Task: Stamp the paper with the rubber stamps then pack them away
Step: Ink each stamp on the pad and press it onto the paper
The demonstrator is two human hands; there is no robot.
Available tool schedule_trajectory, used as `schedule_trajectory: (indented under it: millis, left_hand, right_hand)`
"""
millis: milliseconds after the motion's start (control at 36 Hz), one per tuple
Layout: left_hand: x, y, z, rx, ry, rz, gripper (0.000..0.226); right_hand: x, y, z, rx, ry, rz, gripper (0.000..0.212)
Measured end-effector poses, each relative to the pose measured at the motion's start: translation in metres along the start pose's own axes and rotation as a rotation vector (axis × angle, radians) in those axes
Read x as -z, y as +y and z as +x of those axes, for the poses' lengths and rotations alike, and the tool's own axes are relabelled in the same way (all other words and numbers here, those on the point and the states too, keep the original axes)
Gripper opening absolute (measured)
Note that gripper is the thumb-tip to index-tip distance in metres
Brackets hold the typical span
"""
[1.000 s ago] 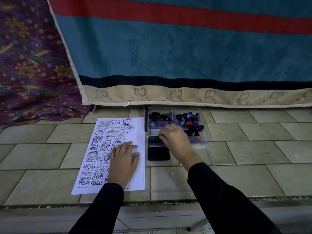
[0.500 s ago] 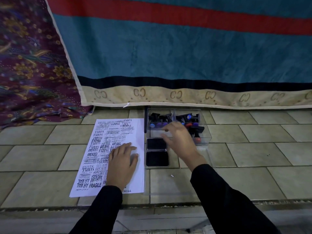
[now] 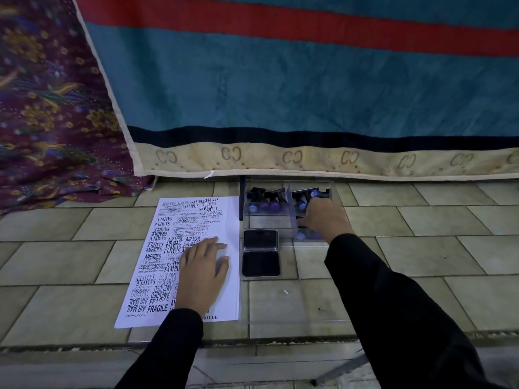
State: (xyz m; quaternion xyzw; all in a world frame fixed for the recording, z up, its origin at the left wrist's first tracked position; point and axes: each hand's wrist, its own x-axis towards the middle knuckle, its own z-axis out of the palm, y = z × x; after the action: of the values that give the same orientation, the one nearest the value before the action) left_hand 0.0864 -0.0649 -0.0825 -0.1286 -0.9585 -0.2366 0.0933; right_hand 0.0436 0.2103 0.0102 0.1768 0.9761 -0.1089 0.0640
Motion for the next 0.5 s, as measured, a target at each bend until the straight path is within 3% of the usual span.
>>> schedule_trajectory:
  millis: [278, 500]
  left_hand:
    - [0.004, -0.001, 0.001, 0.034, -0.003, -0.108, 0.029]
    - [0.010, -0.003, 0.006, 0.278, -0.004, -0.672, 0.027]
  right_hand:
    - [0.001, -0.002, 0.001, -0.075, -0.136, 0.147, 0.029]
    - [0.004, 0.002, -0.006, -0.124, 0.085, 0.353, 0.027]
